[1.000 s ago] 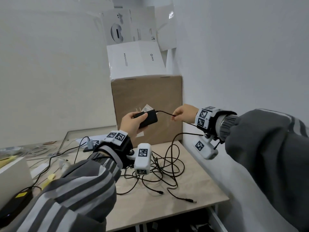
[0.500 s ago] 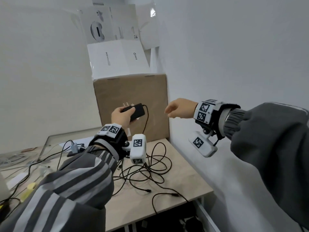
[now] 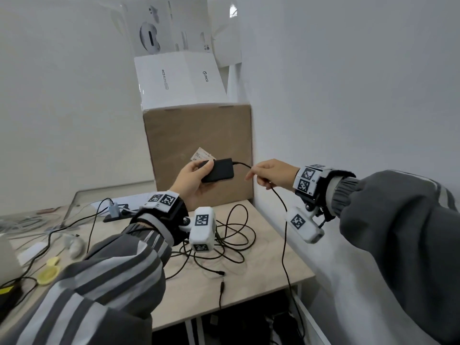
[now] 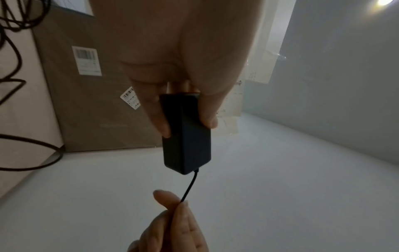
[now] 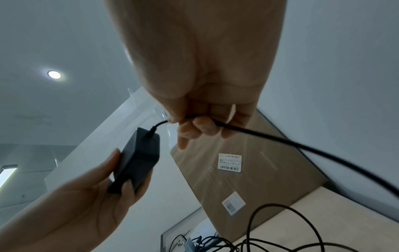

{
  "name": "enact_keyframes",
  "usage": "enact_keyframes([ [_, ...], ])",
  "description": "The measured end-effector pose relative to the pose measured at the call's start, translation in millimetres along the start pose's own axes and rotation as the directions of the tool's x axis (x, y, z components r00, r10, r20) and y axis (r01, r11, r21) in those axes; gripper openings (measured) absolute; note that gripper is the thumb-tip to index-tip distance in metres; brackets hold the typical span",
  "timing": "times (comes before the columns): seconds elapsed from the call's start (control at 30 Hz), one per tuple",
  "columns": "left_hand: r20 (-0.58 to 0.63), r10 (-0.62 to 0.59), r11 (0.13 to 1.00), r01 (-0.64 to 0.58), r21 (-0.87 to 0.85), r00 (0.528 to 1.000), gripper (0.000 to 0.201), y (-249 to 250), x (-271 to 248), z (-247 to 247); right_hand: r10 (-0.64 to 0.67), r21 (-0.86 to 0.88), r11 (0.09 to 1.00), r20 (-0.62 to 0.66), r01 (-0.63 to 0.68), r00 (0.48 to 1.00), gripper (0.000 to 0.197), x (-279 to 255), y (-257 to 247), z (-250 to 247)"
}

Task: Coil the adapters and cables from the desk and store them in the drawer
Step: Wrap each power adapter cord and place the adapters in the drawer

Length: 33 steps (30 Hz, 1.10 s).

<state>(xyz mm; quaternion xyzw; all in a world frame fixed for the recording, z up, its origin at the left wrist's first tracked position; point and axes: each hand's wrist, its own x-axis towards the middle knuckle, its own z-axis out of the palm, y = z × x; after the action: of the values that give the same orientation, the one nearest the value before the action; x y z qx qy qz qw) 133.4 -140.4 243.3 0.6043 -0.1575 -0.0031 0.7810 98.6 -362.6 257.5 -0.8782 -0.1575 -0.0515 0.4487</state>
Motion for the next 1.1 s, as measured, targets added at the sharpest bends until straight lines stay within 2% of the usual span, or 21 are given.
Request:
enact_keyframes([
  [0.07, 0.07, -0.008, 1.0, 0.007, 0.021, 0.997, 0.01, 0, -6, -7, 0.003, 0.014, 1.0, 0.07, -0.004, 0.998, 0.03, 4, 4, 4],
  [0.13, 0.205, -0.047, 0.995, 0.029, 0.093, 0.978, 0.011, 0, -13, -13, 0.0, -0.054, 0.999, 0.143, 0.008, 0.99, 0.025, 7, 2, 3],
  [0.23, 0.384, -0.184, 0.975, 0.118, 0.188, 0.905, 0.028, -1, -19, -27, 0.058, -0.245, 0.97, 0.23, 0.0, 0.971, 0.018, 11, -7, -1],
  [0.3, 0.434, -0.28, 0.936, 0.143, 0.322, 0.856, 0.033, -1, -23, -29, 0.119, -0.403, 0.915, 0.298, 0.011, 0.947, 0.021, 15, -17, 2],
  [0.37, 0.436, -0.366, 0.871, 0.136, 0.473, 0.822, 0.031, 0, -29, -24, 0.187, -0.539, 0.841, 0.371, 0.047, 0.91, 0.022, 20, -29, 10],
  [0.43, 0.43, -0.414, 0.81, 0.108, 0.576, 0.802, 0.023, 2, -37, -14, 0.235, -0.597, 0.799, 0.424, 0.075, 0.875, 0.02, 26, -38, 18],
  [0.53, 0.397, -0.443, 0.773, 0.119, 0.623, 0.804, 0.021, 3, -44, -4, 0.301, -0.657, 0.748, 0.462, 0.094, 0.834, 0.016, 31, -44, 26],
  [0.67, 0.385, -0.476, 0.756, 0.145, 0.638, 0.791, 0.029, -1, -48, -3, 0.384, -0.69, 0.719, 0.493, 0.083, 0.781, 0.014, 34, -38, 26],
  [0.73, 0.394, -0.503, 0.745, 0.155, 0.649, 0.769, 0.031, -2, -50, -1, 0.396, -0.708, 0.702, 0.481, 0.081, 0.782, 0.018, 35, -34, 28],
  [0.83, 0.399, -0.539, 0.727, 0.171, 0.665, 0.742, 0.031, -7, -51, 7, 0.395, -0.776, 0.622, 0.428, 0.106, 0.813, 0.025, 36, -32, 32],
  [0.93, 0.347, -0.541, 0.696, 0.177, 0.696, 0.766, 0.029, -10, -48, 12, 0.403, -0.808, 0.576, 0.411, 0.122, 0.818, 0.026, 37, -35, 34],
  [1.03, 0.251, -0.536, 0.627, 0.181, 0.757, 0.806, 0.025, -15, -42, 7, 0.379, -0.799, 0.588, 0.413, 0.129, 0.829, 0.028, 39, -39, 37],
  [1.1, 0.236, -0.523, 0.638, 0.192, 0.746, 0.819, 0.022, -18, -39, 4, 0.351, -0.798, 0.586, 0.404, 0.138, 0.845, 0.029, 41, -38, 39],
])
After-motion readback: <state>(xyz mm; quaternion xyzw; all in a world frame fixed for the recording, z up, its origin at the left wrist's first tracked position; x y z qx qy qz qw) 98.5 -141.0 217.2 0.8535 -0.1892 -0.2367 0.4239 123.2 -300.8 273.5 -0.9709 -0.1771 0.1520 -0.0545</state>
